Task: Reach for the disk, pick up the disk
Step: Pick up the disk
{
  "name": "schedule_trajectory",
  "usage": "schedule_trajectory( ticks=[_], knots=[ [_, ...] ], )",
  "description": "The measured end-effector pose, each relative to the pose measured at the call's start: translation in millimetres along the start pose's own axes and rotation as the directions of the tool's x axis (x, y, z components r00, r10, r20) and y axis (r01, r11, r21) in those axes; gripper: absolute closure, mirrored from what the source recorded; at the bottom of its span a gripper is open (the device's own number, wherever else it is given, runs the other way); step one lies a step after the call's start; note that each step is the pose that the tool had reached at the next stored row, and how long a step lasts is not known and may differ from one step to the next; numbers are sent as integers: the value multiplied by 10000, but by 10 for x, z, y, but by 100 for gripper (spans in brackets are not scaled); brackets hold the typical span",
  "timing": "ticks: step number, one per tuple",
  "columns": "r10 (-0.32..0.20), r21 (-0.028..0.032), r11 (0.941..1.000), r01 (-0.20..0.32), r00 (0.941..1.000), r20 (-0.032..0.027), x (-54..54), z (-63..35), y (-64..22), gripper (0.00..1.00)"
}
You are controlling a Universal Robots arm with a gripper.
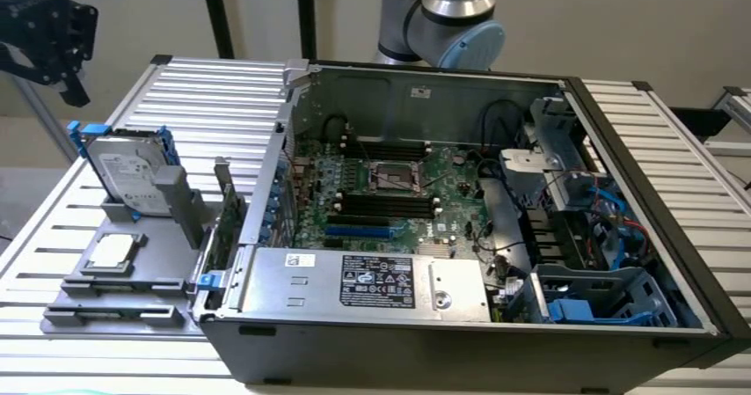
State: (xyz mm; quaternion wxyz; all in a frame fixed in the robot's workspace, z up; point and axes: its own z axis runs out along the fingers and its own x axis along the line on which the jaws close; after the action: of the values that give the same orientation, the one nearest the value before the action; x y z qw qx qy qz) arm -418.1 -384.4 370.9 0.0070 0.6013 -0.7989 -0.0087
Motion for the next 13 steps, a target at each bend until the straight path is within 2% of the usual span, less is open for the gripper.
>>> schedule_trajectory(
  ticks=[5,13],
  knots=[
    [-740,0,9973,740,9973,-17,0,6,0,89],
    [-1571,0,9876,1571,9876,-34,-3,11,-5,89]
  ],
)
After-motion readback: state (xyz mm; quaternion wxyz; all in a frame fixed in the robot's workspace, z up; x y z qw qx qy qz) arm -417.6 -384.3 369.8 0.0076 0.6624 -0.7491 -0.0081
